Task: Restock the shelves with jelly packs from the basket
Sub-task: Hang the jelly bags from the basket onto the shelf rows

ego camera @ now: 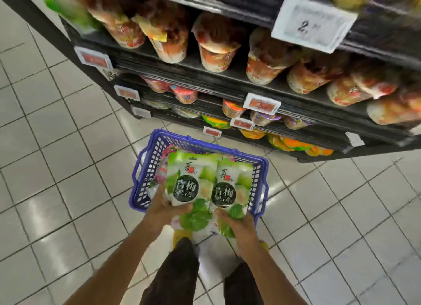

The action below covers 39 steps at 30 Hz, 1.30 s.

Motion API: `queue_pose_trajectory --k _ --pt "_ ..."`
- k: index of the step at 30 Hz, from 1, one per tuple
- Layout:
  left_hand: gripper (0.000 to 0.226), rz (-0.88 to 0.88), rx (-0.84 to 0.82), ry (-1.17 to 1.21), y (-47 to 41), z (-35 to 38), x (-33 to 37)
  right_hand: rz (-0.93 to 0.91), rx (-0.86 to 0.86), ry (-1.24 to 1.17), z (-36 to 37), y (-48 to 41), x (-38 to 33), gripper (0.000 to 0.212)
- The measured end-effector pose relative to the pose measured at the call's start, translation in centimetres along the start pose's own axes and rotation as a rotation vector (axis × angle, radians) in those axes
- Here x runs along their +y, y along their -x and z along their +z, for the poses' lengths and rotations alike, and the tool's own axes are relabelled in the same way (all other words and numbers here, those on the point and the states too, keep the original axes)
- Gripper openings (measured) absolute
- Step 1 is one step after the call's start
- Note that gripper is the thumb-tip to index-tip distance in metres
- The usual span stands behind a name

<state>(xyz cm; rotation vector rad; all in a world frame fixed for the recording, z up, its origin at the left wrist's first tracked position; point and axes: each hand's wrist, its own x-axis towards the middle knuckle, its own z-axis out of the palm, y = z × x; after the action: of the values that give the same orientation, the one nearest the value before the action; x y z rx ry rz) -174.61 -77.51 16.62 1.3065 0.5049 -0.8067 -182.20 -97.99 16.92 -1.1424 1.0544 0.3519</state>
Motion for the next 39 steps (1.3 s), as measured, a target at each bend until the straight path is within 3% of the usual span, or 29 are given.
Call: queue_pose_trajectory --k 6,8,14,21,28,32,35,39 --pt "0.084 0.237 0.081 -0.137 7.4 3.2 11.6 -0.198 0.002 -0.054 0.0 8.4 -10.7 0.071" --pt "0.086 0.282 0.098 -0.149 9.9 4.4 15.1 -0.295 -0.007 -0.053 -0.4 11.7 -14.3 0.068" --pt "0.075 0.513 0.024 -0.214 17.5 9.5 25.5 -0.558 -0.009 -0.066 -2.9 21.4 -23.8 0.054" --pt "0.081 0.848 -0.084 -0.215 25.4 15.4 36.7 -0.845 0.092 -0.103 -5.0 31.2 -33.6 0.081" --pt "0.076 1.06 -0.115 -0.221 31.3 18.7 43.0 -1.06 0.172 -0.145 -5.4 38.5 -38.9 0.092" --pt "0.069 1.193 -0.14 -0.365 34.0 19.5 45.0 -1.158 0.188 -0.172 -4.9 42.0 -40.5 0.083" --pt "0.066 1.2 -0.198 -0.339 35.5 19.9 46.3 -1.212 0.169 -0.236 -4.7 44.1 -41.3 0.071" --pt "0.068 1.219 -0.287 -0.243 37.3 21.0 48.5 -1.262 0.178 -0.299 -5.2 46.3 -42.6 0.077"
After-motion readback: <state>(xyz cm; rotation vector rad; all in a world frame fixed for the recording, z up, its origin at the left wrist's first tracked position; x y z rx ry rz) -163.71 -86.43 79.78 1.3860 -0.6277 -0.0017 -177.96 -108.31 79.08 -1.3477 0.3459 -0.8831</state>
